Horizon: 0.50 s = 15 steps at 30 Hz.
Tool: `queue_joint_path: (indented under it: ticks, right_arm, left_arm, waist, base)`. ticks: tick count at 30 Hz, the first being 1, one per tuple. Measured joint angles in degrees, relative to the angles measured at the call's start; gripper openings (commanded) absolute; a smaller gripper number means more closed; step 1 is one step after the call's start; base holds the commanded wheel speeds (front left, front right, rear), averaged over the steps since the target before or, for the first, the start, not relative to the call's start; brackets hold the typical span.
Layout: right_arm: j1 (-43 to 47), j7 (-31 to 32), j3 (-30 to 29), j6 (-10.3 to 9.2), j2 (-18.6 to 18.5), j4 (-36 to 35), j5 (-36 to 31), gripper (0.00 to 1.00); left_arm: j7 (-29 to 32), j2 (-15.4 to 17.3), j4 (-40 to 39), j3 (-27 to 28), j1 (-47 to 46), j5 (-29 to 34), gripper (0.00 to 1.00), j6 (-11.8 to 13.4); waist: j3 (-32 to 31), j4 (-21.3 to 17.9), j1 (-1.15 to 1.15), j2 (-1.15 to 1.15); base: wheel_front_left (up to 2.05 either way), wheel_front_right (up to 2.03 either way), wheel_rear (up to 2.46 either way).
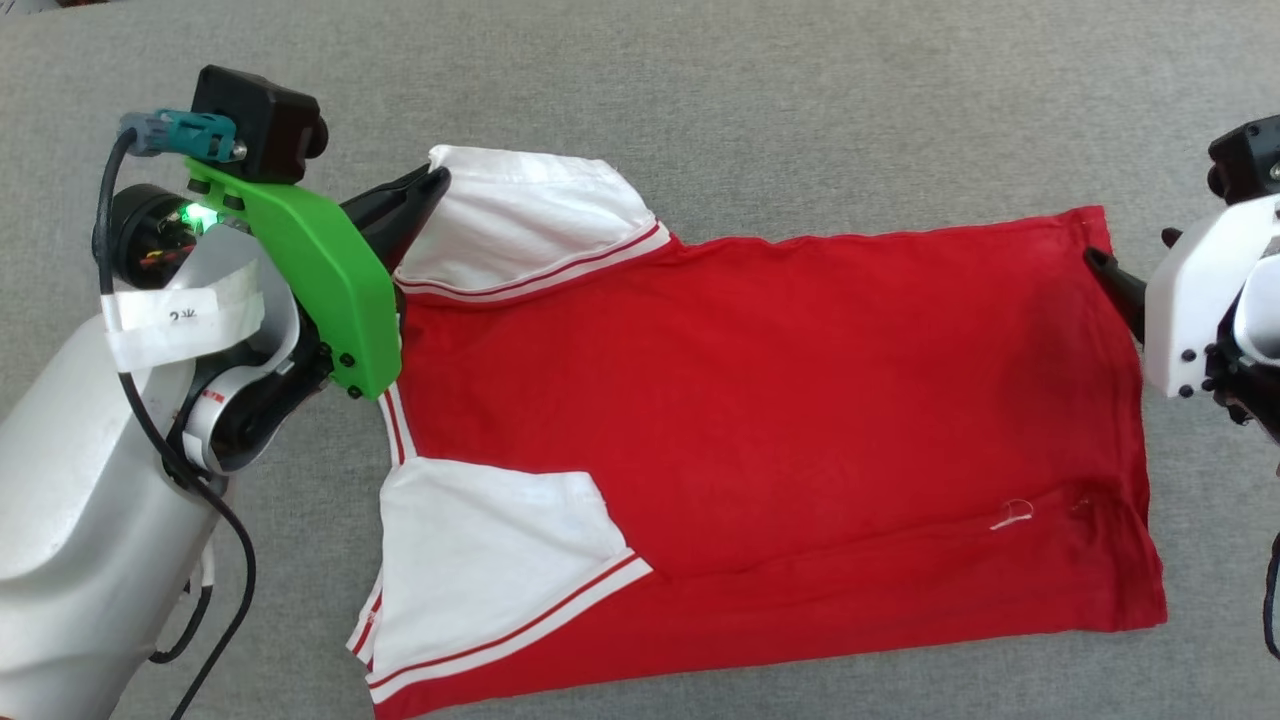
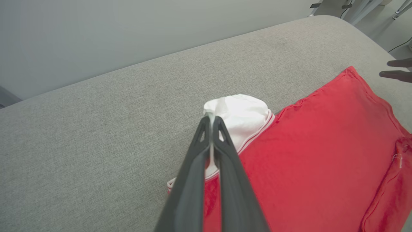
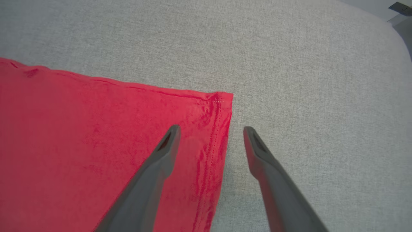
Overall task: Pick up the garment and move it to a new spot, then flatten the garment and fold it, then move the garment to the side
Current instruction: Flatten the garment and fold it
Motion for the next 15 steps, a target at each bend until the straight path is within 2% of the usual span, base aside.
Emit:
queue_joint_path:
  ticks: [7,15]
  right_arm:
    - [-4.58,1.45,-1.10,0.00,-1.18,7.15,-2.50,1.00]
    - [-6.53,-0.43,-0.68,-0.01,-1.23,12.25,-4.10,1.00]
  left_arm:
    - [-1.19,-1.20,-2.83,-0.75,-0.02,1.81,0.00,0.24]
    - [-1.65,-2.08,-3.77,-1.68,-0.23,2.31,0.00,0.22]
  waist:
    - [2.71,2.87,0.00,0.00]
    - [5.52,5.41,0.00,0.00]
  base:
    - [0.00,0.00,0.00]
    - [0.00,0.00,0.00]
